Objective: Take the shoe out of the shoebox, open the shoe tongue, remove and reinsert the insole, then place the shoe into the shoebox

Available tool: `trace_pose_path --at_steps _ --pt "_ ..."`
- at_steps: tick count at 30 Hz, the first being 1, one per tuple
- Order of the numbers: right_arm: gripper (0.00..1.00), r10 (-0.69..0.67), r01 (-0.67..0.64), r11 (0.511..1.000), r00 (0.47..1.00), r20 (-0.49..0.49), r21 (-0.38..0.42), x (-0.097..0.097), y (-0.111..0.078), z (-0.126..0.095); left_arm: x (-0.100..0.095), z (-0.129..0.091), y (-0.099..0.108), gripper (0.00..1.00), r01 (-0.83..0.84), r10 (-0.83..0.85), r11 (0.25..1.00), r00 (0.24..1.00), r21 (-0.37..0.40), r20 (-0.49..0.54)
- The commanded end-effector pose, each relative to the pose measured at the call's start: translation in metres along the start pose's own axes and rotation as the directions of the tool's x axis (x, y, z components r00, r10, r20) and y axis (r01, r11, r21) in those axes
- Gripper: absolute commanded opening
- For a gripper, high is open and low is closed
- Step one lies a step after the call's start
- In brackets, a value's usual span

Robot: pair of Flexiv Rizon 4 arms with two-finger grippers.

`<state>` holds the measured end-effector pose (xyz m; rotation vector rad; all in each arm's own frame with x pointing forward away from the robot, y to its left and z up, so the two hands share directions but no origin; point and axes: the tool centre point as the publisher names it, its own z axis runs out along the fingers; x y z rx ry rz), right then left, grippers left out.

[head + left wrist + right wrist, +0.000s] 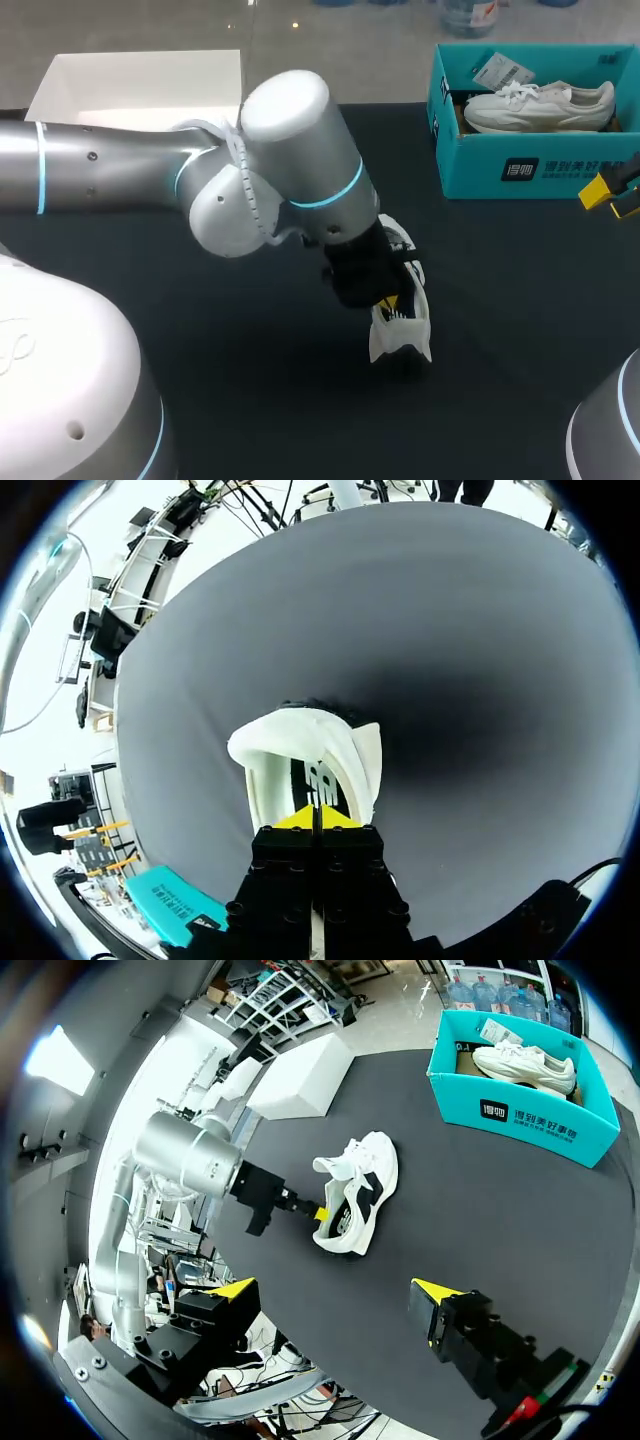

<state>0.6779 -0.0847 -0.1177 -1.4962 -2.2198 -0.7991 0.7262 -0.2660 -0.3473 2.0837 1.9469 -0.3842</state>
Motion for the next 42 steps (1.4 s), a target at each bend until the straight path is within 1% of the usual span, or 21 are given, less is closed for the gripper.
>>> trace_pose_path --at_steps 1,7,12,19,22,24,27,32,37,42 --pt "1.0 0.001 -0.001 1.0 1.0 0.001 0.003 -0.001 0.001 0.001 -0.009 0.023 0.003 0.0 0.008 -0.008 1.0 1.0 -0.015 -0.021" --pt "1.0 0.001 -0.001 1.0 1.0 0.001 0.003 -0.001 0.001 0.001 -0.01 0.046 0.008 0.0 -0.002 0.0 1.0 0.997 -0.029 -0.073" --pt "1.0 0.001 -0.001 1.0 1.0 0.001 0.003 -0.001 0.001 0.001 -0.006 0.064 0.009 0.0 -0.002 0.001 1.0 0.993 -0.014 -0.114" --pt "1.0 0.001 -0.001 1.0 1.0 0.001 0.003 -0.001 0.001 0.001 0.0 0.078 0.009 0.0 -0.009 0.009 1.0 0.988 0.003 -0.155" --pt "1.0 0.001 -0.001 1.0 1.0 0.001 0.003 -0.001 0.001 0.001 0.001 0.078 0.008 0.0 -0.008 0.009 1.0 0.987 0.004 -0.161" --pt "1.0 0.001 -0.001 1.0 1.0 0.001 0.003 -0.001 0.001 0.001 0.0 0.072 0.009 0.0 -0.004 0.005 1.0 0.988 0.001 -0.156" --pt "1.0 0.001 -0.001 1.0 1.0 0.001 0.003 -0.001 0.001 0.001 -0.003 0.063 0.01 0.0 -0.021 0.017 0.999 0.989 -0.031 -0.145" --pt "1.0 0.001 -0.001 1.0 1.0 0.001 0.003 -0.001 0.001 0.001 -0.008 0.047 0.011 0.0 -0.03 0.024 0.999 0.992 -0.042 -0.124" --pt "1.0 0.001 -0.001 1.0 1.0 0.001 0.003 -0.001 0.001 0.001 -0.009 0.046 0.012 0.0 -0.03 0.025 0.999 0.992 -0.045 -0.123" --pt "1.0 0.001 -0.001 1.0 1.0 0.001 0.003 -0.001 0.001 0.001 -0.008 0.057 0.009 0.0 -0.038 0.034 0.999 0.99 -0.029 -0.14"
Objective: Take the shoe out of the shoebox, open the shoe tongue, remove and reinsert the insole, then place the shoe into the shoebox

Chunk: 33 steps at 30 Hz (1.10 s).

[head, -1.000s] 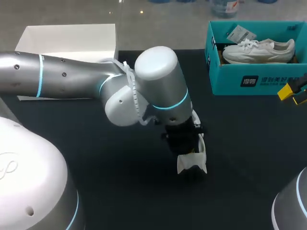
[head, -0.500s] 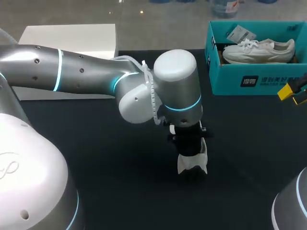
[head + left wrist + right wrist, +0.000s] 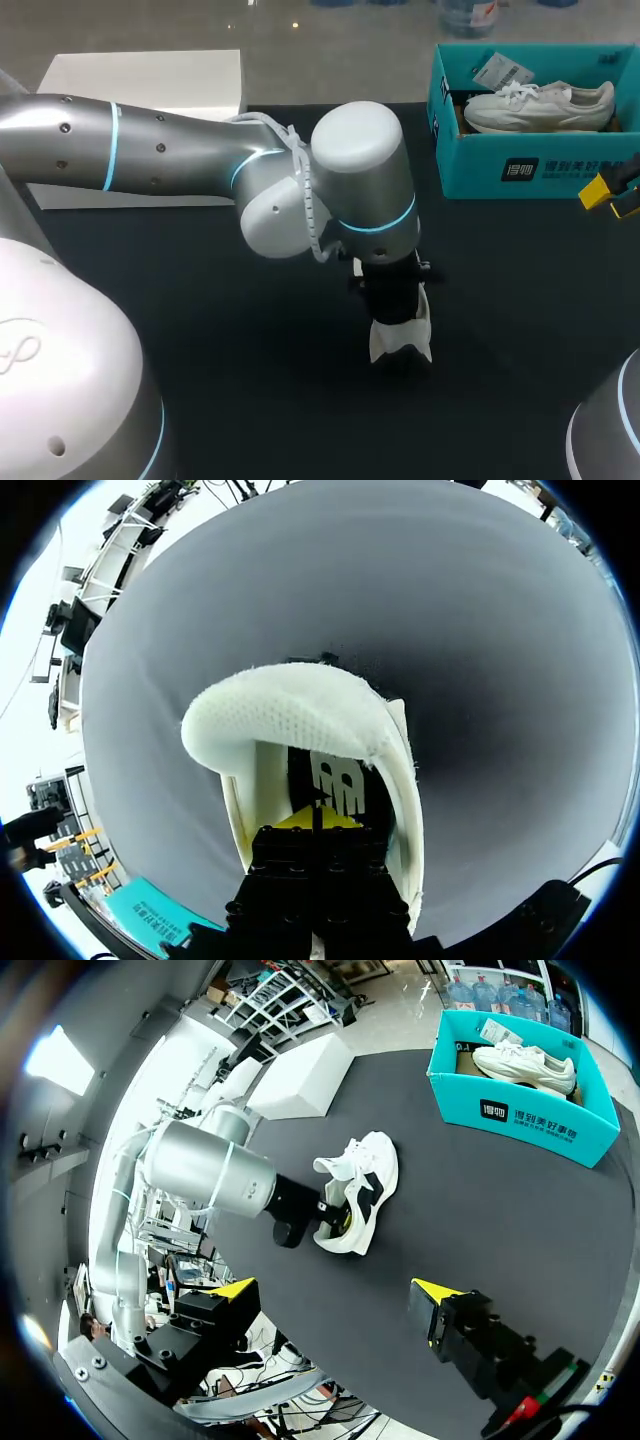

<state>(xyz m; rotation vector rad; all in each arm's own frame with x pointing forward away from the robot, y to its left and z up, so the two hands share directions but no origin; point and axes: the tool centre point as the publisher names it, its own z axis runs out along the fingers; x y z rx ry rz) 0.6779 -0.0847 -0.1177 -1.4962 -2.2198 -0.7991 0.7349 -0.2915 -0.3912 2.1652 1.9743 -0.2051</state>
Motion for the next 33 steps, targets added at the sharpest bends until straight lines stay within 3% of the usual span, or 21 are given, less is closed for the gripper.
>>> trace_pose_path --at_steps 1,7,16,23,33 --pt "1.0 0.001 -0.001 1.0 1.0 0.001 0.003 -0.001 0.001 0.001 -0.002 0.008 -0.001 0.0 -0.008 0.008 1.0 1.0 0.008 -0.012" --pt "1.0 0.001 -0.001 1.0 1.0 0.001 0.003 -0.001 0.001 0.001 0.001 0.014 -0.002 0.0 -0.015 0.016 1.0 0.999 0.019 -0.03" --pt "1.0 0.001 -0.001 1.0 1.0 0.001 0.003 -0.001 0.001 0.001 -0.003 -0.012 0.005 0.0 -0.034 0.034 0.999 0.999 -0.019 0.003" --pt "1.0 0.001 -0.001 1.0 1.0 0.001 0.003 -0.001 0.001 0.001 -0.002 -0.029 0.018 0.0 -0.038 0.039 0.997 0.999 -0.061 0.012" --pt "1.0 0.001 -0.001 1.0 1.0 0.001 0.003 -0.001 0.001 0.001 -0.003 -0.034 0.046 0.0 -0.039 0.037 0.993 0.999 -0.113 -0.018"
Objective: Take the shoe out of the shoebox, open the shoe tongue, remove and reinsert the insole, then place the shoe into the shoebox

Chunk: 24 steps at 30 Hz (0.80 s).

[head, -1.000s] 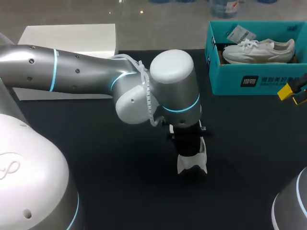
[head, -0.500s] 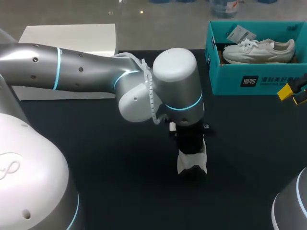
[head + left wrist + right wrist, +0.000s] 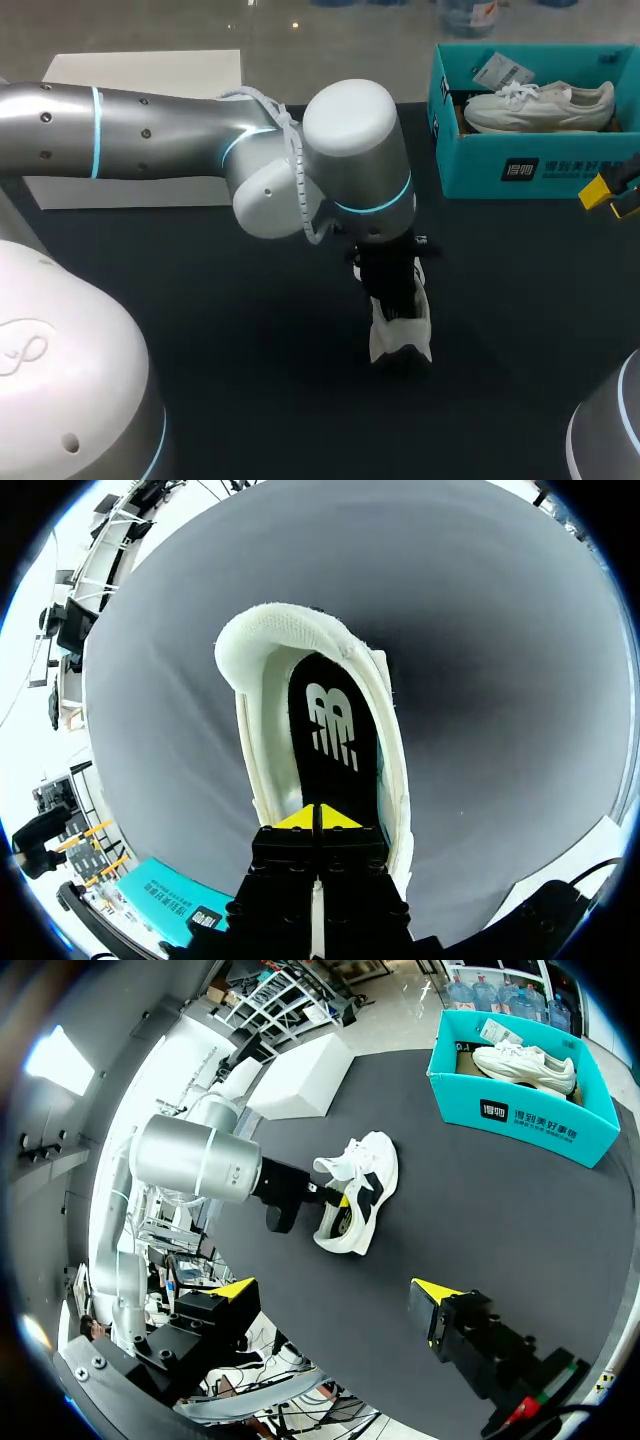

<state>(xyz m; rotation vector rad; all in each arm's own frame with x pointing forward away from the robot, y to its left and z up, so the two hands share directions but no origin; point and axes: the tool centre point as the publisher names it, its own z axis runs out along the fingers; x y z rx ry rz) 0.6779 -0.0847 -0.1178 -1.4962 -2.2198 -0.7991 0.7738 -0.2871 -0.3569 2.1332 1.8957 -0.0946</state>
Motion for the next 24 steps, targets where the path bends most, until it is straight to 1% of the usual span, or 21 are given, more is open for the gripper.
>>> trace_pose_path --at_steps 1,13,20,21,22,23,24 --pt "1.0 0.001 -0.001 1.0 1.0 0.001 0.003 -0.001 0.001 0.001 -0.003 0.0 0.007 0.0 -0.005 0.005 1.0 1.0 -0.012 -0.028" --pt "1.0 0.001 -0.001 1.0 1.0 0.001 0.003 -0.001 0.001 0.001 -0.005 0.006 0.01 0.0 -0.013 0.01 0.999 0.998 -0.043 -0.06" --pt "1.0 0.001 -0.001 1.0 1.0 0.001 0.003 -0.001 0.001 0.001 0.002 0.002 0.007 0.0 -0.004 0.0 0.998 0.998 -0.057 -0.062" --pt "1.0 0.001 -0.001 1.0 1.0 0.001 0.003 -0.001 0.001 0.001 0.003 0.002 0.006 0.1 -0.002 -0.001 0.998 0.998 -0.058 -0.062" --pt "1.0 0.001 -0.001 1.0 1.0 0.001 0.003 -0.001 0.001 0.001 0.004 0.002 0.006 0.15 0.0 -0.003 0.998 0.998 -0.058 -0.062" --pt "1.0 0.001 -0.001 1.0 1.0 0.001 0.003 -0.001 0.001 0.001 0.005 0.002 0.006 0.17 0.002 -0.005 0.998 0.998 -0.058 -0.062" --pt "1.0 0.001 -0.001 1.0 1.0 0.001 0.003 -0.001 0.001 0.001 0.006 0.002 0.005 0.28 0.003 -0.007 0.998 0.998 -0.059 -0.062"
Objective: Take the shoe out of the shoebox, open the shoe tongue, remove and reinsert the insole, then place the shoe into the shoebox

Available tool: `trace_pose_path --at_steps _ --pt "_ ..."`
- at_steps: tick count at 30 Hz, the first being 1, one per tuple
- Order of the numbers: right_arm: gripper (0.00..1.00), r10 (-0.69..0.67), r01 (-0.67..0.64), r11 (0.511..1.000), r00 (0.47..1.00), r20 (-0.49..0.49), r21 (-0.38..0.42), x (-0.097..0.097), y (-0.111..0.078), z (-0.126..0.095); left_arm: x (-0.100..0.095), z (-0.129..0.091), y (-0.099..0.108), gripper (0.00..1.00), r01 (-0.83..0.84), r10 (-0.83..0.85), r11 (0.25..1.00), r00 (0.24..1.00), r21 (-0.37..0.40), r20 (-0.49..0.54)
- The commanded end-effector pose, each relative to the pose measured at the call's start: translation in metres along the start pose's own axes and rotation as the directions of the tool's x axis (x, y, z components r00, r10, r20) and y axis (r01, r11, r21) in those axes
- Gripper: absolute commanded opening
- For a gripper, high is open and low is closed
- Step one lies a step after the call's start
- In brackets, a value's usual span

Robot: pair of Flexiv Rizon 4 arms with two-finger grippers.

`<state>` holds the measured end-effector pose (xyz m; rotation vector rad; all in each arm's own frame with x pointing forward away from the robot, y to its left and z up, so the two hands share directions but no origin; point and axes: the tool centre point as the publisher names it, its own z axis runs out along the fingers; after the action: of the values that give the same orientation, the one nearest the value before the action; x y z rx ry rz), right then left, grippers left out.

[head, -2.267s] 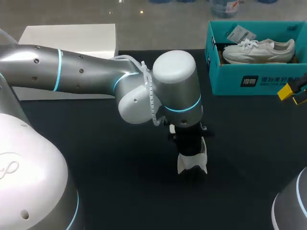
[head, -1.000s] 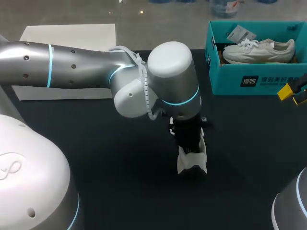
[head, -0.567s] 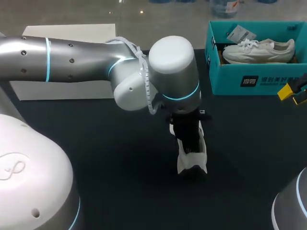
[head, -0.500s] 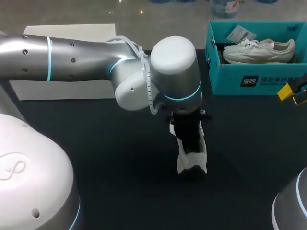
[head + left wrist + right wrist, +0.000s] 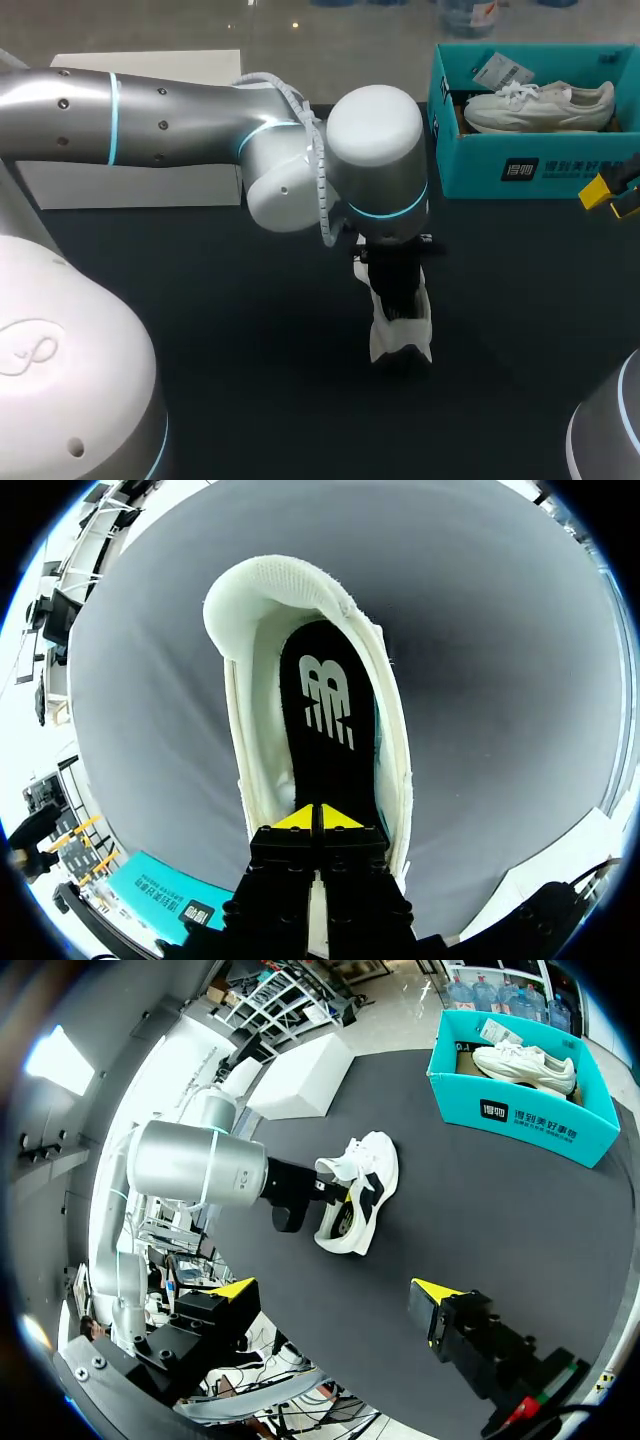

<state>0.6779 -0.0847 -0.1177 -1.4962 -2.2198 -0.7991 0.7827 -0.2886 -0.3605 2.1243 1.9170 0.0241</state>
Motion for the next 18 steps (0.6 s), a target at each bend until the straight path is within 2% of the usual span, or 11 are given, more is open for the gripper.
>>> trace_pose_path --at_steps 1,2,3,7,9,10,13,16,18 --pt "1.0 0.001 -0.001 1.0 1.0 0.001 0.003 -0.0005 0.0011 0.0006 0.0063 -0.0027 -0.0029 0.32 0.004 -0.004 1.0 1.0 -0.01 0.001" --pt "1.0 0.001 -0.001 1.0 1.0 0.001 0.003 -0.0005 0.0011 0.0006 0.0066 -0.0026 -0.0029 0.34 0.004 -0.004 1.0 1.0 -0.009 0.0" --pt "1.0 0.001 -0.001 1.0 1.0 0.001 0.003 -0.0005 0.0011 0.0006 0.0072 -0.0023 -0.0029 0.4 0.006 -0.006 1.0 1.0 -0.009 0.0" --pt "1.0 0.001 -0.001 1.0 1.0 0.001 0.003 -0.0005 0.0011 0.0006 0.008 -0.002 -0.0029 0.5 0.009 -0.009 1.0 1.0 -0.011 -0.002" --pt "1.0 0.001 -0.001 1.0 1.0 0.001 0.003 -0.0005 0.0011 0.0006 0.0081 -0.0019 -0.0032 0.62 0.008 -0.008 1.0 1.0 -0.011 -0.002" --pt "1.0 0.001 -0.001 1.0 1.0 0.001 0.003 -0.0005 0.0011 0.0006 0.0082 -0.0019 -0.0034 0.71 0.007 -0.007 1.0 1.0 -0.01 -0.001" --pt "1.0 0.001 -0.001 1.0 1.0 0.001 0.003 -0.0005 0.0011 0.0006 0.008 -0.002 -0.0044 0.82 0.006 -0.006 1.0 1.0 -0.011 -0.001" --pt "1.0 0.001 -0.001 1.0 1.0 0.001 0.003 -0.0005 0.0011 0.0006 0.0078 -0.0027 -0.0055 0.98 0.004 -0.004 1.0 1.0 -0.012 -0.002" --pt "1.0 0.001 -0.001 1.0 1.0 0.001 0.003 -0.0005 0.0011 0.0006 0.0077 -0.0031 -0.0058 1.0 0.001 -0.001 1.0 1.0 -0.016 -0.003"
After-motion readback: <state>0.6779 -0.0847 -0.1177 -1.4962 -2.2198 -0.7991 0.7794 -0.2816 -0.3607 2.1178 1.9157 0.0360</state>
